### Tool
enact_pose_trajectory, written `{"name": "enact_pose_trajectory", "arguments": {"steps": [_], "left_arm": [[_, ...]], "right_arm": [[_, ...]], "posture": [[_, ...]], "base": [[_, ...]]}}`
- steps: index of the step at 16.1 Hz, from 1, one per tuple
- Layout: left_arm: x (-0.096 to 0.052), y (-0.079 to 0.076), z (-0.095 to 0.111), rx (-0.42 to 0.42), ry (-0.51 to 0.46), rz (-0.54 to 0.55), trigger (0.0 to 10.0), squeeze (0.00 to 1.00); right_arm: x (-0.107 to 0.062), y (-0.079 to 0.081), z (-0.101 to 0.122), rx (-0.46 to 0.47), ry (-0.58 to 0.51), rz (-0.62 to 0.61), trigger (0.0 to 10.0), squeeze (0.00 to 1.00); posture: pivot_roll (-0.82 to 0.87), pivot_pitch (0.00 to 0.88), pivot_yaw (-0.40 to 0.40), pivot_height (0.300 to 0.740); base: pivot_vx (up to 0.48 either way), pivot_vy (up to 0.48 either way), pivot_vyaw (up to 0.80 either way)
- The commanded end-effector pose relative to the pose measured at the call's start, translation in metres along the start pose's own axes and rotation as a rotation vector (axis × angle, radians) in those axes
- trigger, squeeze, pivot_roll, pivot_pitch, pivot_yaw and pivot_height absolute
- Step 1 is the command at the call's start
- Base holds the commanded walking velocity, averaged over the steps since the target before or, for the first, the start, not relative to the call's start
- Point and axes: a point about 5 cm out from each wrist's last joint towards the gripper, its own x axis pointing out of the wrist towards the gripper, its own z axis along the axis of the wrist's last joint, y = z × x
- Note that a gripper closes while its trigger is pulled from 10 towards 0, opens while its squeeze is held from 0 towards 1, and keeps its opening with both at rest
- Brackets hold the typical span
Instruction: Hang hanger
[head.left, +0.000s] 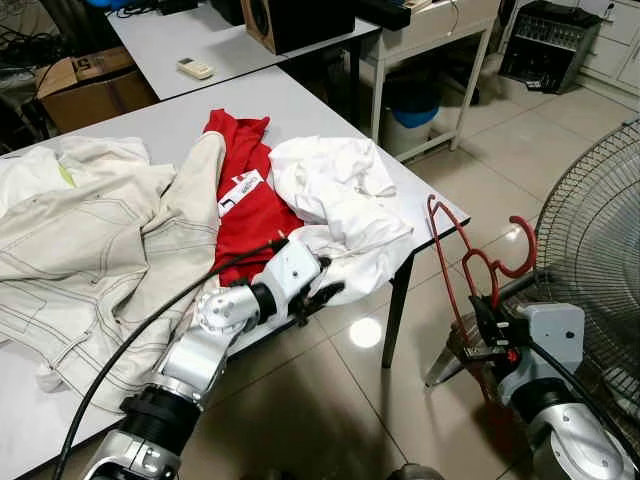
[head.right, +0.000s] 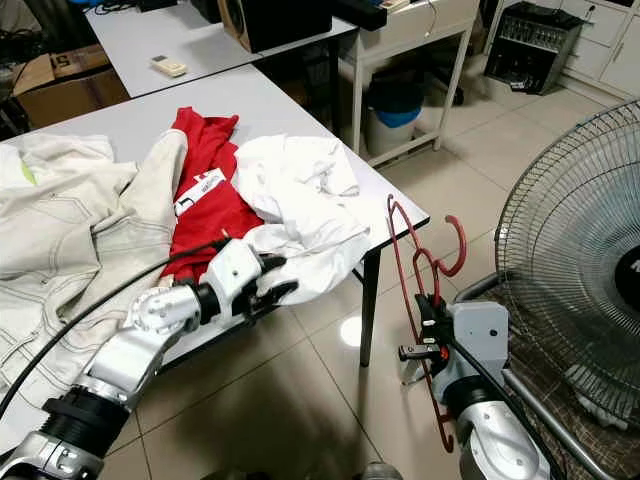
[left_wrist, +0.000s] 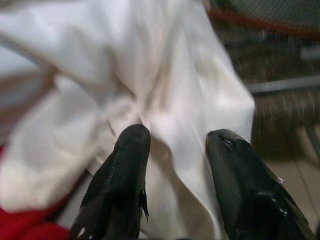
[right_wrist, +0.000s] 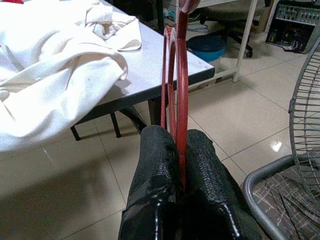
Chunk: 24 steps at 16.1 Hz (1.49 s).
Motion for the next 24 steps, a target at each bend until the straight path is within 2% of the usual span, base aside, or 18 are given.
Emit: {"name": "enact_pose_trajectory", "arguments": {"steps": [1,3,4,5,6,17,21,24], "left_arm": [[-0.001,-0.002,-0.007,0.036,0.053,-0.008,10.0,0.00],[0.000,-0.001,-0.011,0.057,0.086,-0.002,10.0,0.00],[0.000,-0.001,-0.011,0.054,0.086,0.003,9.3,0.00],[0.000,0.000,-0.010,0.052,0.080,0.008,5.5,0.00],[0.001,0.000,-0.008,0.034,0.058,0.012,0.0,0.00],[0.000,-0.002,0.002,-0.052,-0.041,-0.031,0.0,0.00],[-0.001,-0.006,0.010,-0.171,-0.112,-0.076,0.0,0.00],[0.000,0.011,0.041,-0.370,-0.289,-0.011,0.0,0.00]], "right_arm": [[0.002,0.002,-0.001,0.002,0.011,0.013,10.0,0.00],[0.003,0.003,0.000,0.007,0.005,0.011,10.0,0.00],[0.003,0.003,-0.001,0.010,0.004,0.011,10.0,0.00],[0.003,0.003,-0.001,0.011,0.005,0.011,10.0,0.00],[0.003,0.004,-0.002,0.012,0.007,0.014,10.0,0.00],[0.005,0.005,-0.004,0.006,0.009,0.019,10.0,0.00],[0.004,0.004,-0.004,0.008,0.001,0.004,10.0,0.00],[0.006,-0.003,0.000,0.011,-0.024,-0.056,10.0,0.00]], "posture": [[-0.14,0.050,0.087,0.740],[-0.14,0.052,0.092,0.740],[-0.14,0.051,0.092,0.740],[-0.14,0.051,0.092,0.740],[-0.14,0.051,0.091,0.740],[-0.14,0.035,0.099,0.740],[-0.14,0.027,0.104,0.740],[-0.14,0.020,0.097,0.740]], "base": [[0.000,0.000,0.00],[0.000,0.000,0.00],[0.000,0.000,0.00],[0.000,0.000,0.00],[0.000,0.000,0.00],[0.000,0.000,0.00],[0.000,0.000,0.00],[0.000,0.000,0.00]]}}
